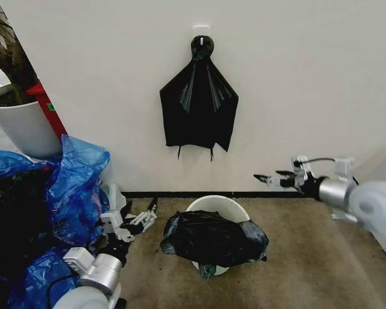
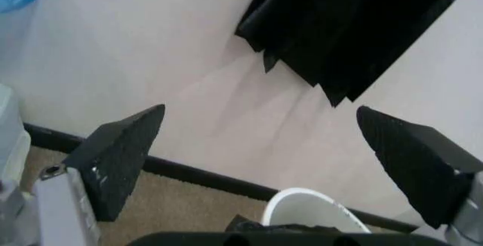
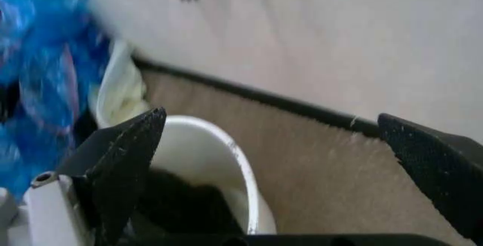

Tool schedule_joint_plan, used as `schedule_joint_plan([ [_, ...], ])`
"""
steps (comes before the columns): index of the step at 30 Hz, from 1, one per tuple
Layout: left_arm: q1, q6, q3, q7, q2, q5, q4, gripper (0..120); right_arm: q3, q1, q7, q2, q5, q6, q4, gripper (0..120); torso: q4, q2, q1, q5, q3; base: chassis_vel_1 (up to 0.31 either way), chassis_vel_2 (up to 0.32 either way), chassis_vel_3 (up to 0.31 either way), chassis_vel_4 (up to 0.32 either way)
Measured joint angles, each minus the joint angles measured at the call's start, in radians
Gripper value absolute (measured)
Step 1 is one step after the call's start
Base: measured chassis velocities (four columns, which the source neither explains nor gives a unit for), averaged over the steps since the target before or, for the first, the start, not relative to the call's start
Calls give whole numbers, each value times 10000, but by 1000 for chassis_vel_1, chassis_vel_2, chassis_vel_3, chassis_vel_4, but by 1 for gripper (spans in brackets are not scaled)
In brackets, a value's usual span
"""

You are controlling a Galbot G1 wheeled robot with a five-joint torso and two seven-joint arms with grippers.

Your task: Place the garbage bag over the trash bin.

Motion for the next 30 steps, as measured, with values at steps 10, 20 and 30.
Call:
schedule_joint_plan([
  [10, -8, -8, -483, 401, 58, -87, -65, 100, -4616, 3468, -211, 99, -641, 9, -1233, 100, -1, 0, -1, -7, -1, 0, 0, 0, 0],
  [20, 147, -75, -663, 466, 116, 17, -419, 100, -7743, 5922, 54, 966, -1071, 27, -2821, 100, 7, 0, -2, -5, -1, 0, 0, 0, 0],
  [30, 318, -109, -609, 467, -130, 110, -617, 100, -9408, 6360, 619, 1067, -657, 35, -3131, 100, 0, 1, -2, -10, -3, 0, 0, 0, 0],
])
